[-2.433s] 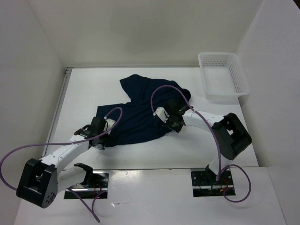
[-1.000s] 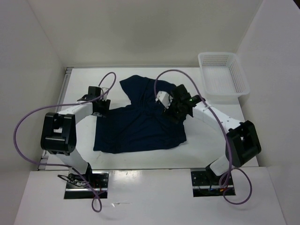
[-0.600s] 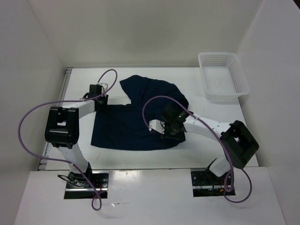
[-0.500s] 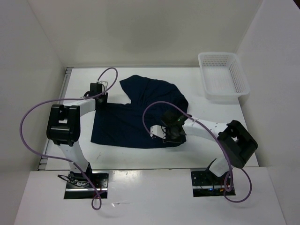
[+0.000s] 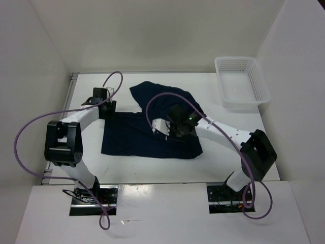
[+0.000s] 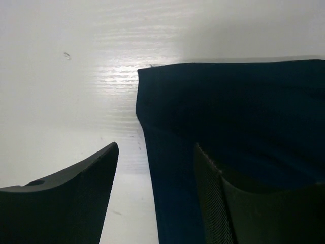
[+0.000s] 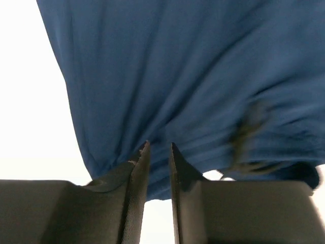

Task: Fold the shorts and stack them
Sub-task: Fold the shorts

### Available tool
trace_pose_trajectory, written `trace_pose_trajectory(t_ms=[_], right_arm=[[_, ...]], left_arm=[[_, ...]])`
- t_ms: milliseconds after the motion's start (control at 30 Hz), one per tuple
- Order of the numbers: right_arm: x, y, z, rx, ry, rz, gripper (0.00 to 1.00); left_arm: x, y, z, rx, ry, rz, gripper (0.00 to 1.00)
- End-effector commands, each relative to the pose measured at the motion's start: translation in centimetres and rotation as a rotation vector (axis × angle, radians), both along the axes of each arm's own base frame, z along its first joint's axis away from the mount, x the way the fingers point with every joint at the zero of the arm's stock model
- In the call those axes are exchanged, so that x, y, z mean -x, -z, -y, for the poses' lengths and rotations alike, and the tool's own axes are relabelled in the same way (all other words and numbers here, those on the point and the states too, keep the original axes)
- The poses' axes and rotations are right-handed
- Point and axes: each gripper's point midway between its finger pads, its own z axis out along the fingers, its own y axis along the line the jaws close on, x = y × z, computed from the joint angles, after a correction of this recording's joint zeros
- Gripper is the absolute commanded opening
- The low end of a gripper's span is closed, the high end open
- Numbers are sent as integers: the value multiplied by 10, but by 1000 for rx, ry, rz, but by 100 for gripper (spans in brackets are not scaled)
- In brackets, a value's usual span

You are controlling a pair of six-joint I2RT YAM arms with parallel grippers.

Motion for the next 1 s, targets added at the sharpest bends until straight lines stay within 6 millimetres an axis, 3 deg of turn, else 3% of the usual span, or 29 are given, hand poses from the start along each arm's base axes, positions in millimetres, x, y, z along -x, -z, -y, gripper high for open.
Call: trace_pose_trajectory(t_ms=[0,33,67,100,133,167,200,233,267,300,333,367,433,500,533,633,700,767,900,933,967], right_arm=[[-42,-75,-55,-291,128,27,29],[-54,-87,-60,-344,169,27,30],[-84,-114,-57,-424,247,65,32],[-100,-114,-59,-480,351,34,35],[-129,-137,-63,-571,405,94,37],[-158,-142,-43,-603,512,137,37],[-181,-144,-31,-622,628,181,38],[-208,-144,-25,-644,683,237,41],[-223,-142,-15,-633,721,273,41],[-239,-136,3,-612,786,308,41],[-254,-126,8,-605,830,312,41],[-263,-121,17,-602,871,311,41],[-288,-108,37,-615,969,300,41],[-301,-98,56,-617,1034,294,42],[-303,-94,56,-613,1036,289,42],[-308,-73,61,-585,1054,268,46],[-304,-64,62,-569,1058,253,49],[-301,-53,65,-543,1070,243,53],[-295,-29,72,-507,1088,213,62],[-295,-23,72,-493,1083,207,70],[-294,-16,72,-483,1085,199,73]], left_arm=[[-14,-49,20,52,61,105,69],[-21,-56,30,66,88,117,69],[-41,-80,43,102,128,174,70],[-50,-76,54,121,156,157,70],[-63,-81,60,140,173,172,70],[-72,-84,75,181,217,173,70],[-83,-66,81,202,232,135,70],[-106,-87,93,217,261,186,70],[-117,-86,97,230,272,187,71],[-124,-61,111,261,303,131,71],[-142,-76,121,269,327,177,71],[-152,-59,128,270,336,171,71],[-160,-51,149,251,360,187,72],[-171,-32,161,224,363,199,74],[-174,-26,167,182,348,204,74],[-181,9,163,119,307,166,74],[-183,10,165,103,301,170,74],[-176,30,158,81,285,135,72],[-160,54,161,74,294,82,46],[-158,55,160,73,294,72,26],[-147,67,157,67,293,31,16]])
